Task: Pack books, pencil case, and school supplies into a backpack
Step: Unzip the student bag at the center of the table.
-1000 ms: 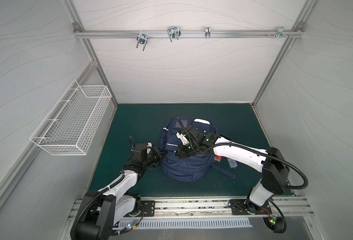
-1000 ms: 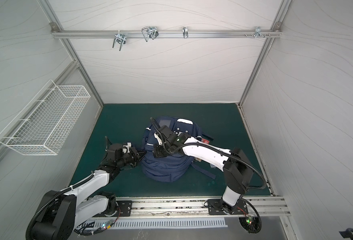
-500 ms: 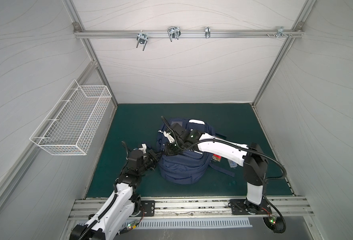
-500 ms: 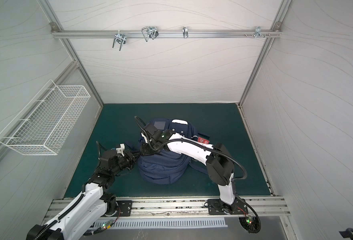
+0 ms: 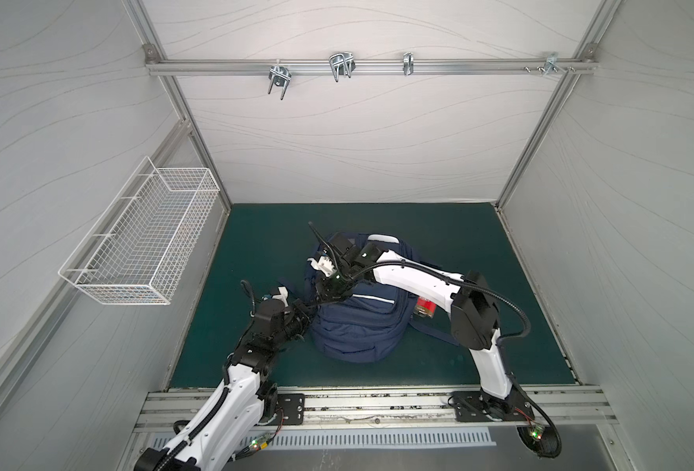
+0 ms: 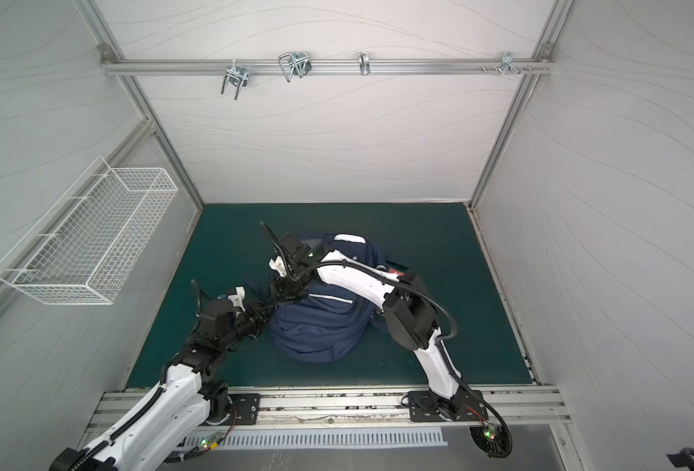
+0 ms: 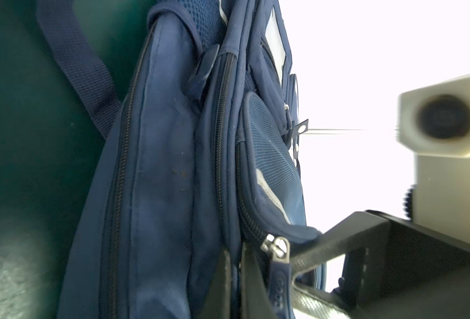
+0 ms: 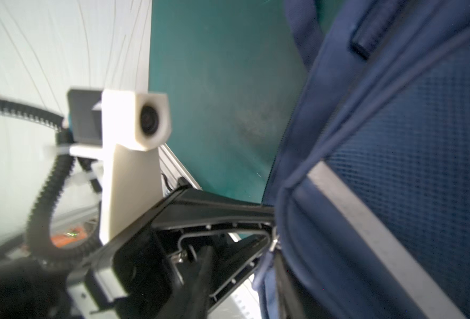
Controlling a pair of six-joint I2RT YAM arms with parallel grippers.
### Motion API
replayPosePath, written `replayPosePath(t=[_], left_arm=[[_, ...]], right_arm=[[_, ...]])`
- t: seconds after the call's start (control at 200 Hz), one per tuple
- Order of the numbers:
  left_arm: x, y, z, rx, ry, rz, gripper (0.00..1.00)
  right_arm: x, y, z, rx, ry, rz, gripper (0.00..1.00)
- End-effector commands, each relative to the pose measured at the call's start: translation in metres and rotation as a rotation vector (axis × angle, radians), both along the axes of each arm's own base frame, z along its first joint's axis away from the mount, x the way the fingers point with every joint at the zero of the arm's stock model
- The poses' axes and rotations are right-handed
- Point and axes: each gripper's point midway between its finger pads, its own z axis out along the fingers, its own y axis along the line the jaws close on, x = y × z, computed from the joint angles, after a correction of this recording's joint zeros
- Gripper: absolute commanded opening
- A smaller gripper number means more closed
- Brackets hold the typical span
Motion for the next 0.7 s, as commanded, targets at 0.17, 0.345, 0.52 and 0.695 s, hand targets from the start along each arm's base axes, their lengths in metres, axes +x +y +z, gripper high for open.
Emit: replayPosePath(t=[0.17,0.345,0.52,0.695], left_arm=[[-0.002,-0.015,0.030,0.052,-0.055,-0.116,0.00],[-0.003,-0.019,0.031,0.081,-0.044,-0.144,0.00],[-0.005,-0.018,0.034,0.092,-0.057,-0.141,0.00],[-0.008,-0.019,0.030,0.096,-0.054,-0.156,0.00]], right_arm=[[0.010,-0.099,0.040,-0.077,-0.289,-0.196,0.76],[-0.002,-0.150,0.034,-0.078,-0.261,-0.360,0.77],[-0.013,-0.169,0.012,-0.023,-0.149,-0.493,0.76],[-0.013,-0.183,-0.005,-0.048,-0.096,-0.597,0.77]])
